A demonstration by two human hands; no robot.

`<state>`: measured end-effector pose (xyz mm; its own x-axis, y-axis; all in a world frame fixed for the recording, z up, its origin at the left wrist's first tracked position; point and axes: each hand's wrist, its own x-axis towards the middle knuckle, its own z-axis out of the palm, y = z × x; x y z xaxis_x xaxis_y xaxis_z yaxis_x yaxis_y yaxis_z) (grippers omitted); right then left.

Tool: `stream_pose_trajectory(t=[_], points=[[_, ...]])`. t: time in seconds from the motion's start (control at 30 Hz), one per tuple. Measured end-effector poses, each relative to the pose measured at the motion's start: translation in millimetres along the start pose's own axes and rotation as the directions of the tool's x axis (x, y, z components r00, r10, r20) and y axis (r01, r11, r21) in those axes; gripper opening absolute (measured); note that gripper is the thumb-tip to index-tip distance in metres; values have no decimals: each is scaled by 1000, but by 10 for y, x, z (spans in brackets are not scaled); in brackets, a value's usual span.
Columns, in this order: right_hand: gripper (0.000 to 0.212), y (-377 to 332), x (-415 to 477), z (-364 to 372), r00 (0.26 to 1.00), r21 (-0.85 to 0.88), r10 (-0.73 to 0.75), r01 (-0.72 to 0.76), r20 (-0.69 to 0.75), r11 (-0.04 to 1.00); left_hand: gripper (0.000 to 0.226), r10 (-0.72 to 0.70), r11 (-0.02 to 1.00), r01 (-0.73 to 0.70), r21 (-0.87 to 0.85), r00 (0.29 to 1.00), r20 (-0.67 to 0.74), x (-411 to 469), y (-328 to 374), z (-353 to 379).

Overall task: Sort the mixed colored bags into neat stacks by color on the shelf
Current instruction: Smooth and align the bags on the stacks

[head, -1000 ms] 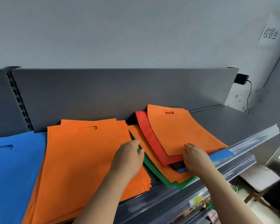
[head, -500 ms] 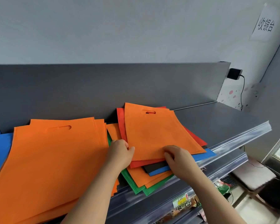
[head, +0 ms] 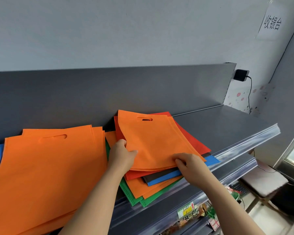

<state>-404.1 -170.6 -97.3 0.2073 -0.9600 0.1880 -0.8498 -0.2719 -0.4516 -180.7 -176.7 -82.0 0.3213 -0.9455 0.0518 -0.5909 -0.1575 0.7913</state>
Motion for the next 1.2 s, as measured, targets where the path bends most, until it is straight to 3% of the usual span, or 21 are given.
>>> stream_pose_trajectory(t=[0.07, 0.2, 0.27, 0.33, 0.4, 0.5, 0.6, 0.7, 0.87, 1.2], points=[[24, 75, 22, -27, 995, -22, 76, -78, -67, 997, 15, 25, 1000, -25, -3, 999, -20, -7, -49, -3], [32, 158, 61, -1, 986, -128, 164, -168, -37, 977, 26, -18, 987, 6, -160, 997, -74, -43, -109, -46], [46, 134, 78, 13, 982, -156, 188, -188, -16, 970, 32, -81, 962, 71, -265, 996, -25, -40, -123, -51], [54, 107, 94, 7, 979, -172, 203, -201, -9, 964, 21, -69, 955, 79, -286, 997, 42, -41, -138, -35], [49, 85, 108, -23, 978, -161, 206, -205, -13, 965, 8, -31, 955, 41, -294, 999, 37, -68, -127, -44], [42, 27, 102, -49, 981, -151, 190, -193, -38, 970, 7, 2, 925, -4, -379, 1000, -4, -125, -141, -130], [47, -97, 112, -25, 985, -127, 163, -168, -52, 977, 14, 38, 893, -47, -448, 999, -27, -207, -156, -318], [55, -311, 121, 18, 989, 3, 140, -140, -52, 990, 13, 67, 875, -90, -477, 996, -66, -299, -218, -575], [52, -789, 53, 99, 986, 276, 97, -56, -137, 959, 18, 33, 884, -95, -458, 989, -141, -504, -484, -1075], [33, -1690, -226, 595, 991, 303, -101, 124, -90, 945, 27, -118, 968, 50, -244, 955, -271, -938, -1126, -1972]])
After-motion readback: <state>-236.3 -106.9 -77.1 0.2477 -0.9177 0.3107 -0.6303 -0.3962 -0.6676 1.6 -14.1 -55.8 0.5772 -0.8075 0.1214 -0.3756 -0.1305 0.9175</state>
